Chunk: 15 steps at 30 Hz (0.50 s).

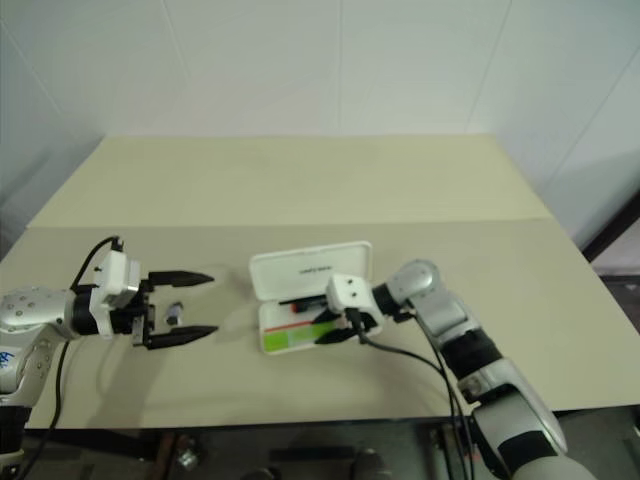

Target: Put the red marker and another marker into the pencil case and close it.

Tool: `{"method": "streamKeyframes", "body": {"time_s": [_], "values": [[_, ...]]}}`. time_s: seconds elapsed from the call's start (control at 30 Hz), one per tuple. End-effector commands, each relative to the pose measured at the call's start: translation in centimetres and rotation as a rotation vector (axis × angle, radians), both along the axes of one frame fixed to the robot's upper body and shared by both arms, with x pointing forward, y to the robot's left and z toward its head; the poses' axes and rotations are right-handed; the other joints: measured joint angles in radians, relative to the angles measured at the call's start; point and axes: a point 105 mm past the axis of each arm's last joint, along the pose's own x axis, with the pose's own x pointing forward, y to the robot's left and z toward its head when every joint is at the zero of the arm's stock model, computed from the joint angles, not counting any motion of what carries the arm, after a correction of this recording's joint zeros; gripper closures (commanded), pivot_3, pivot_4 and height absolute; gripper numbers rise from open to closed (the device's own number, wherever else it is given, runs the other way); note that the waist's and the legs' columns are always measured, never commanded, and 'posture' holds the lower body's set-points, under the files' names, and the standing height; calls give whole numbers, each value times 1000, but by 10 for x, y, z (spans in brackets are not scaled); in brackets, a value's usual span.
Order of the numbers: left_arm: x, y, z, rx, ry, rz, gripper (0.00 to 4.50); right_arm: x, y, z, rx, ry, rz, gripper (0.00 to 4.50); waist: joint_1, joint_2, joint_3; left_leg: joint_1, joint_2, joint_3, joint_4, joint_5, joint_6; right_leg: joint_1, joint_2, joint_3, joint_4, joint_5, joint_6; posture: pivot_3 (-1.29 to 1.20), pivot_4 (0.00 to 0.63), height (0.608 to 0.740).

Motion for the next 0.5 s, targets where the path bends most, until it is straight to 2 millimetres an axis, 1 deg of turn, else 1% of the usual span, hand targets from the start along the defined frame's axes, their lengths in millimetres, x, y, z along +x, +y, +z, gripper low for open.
{"method": "streamKeyframes", "body": {"time_s": [0.03,0.37,0.5], "values": [[-3,1,13,2,-51,1,0,3,1,15,25,-35,6,3404,0,0,0,0,0,0,0,0,0,0,0,0,0,0,0,0,150,740],[-2,1,14,0,-55,3,0,5,-1,28,63,-25,-11,3404,0,0,0,0,0,0,0,0,0,0,0,0,0,0,0,0,150,740],[-1,0,13,-1,-54,1,0,6,-3,27,61,-27,-18,3404,0,0,0,0,0,0,0,0,0,0,0,0,0,0,0,0,150,740]]}}
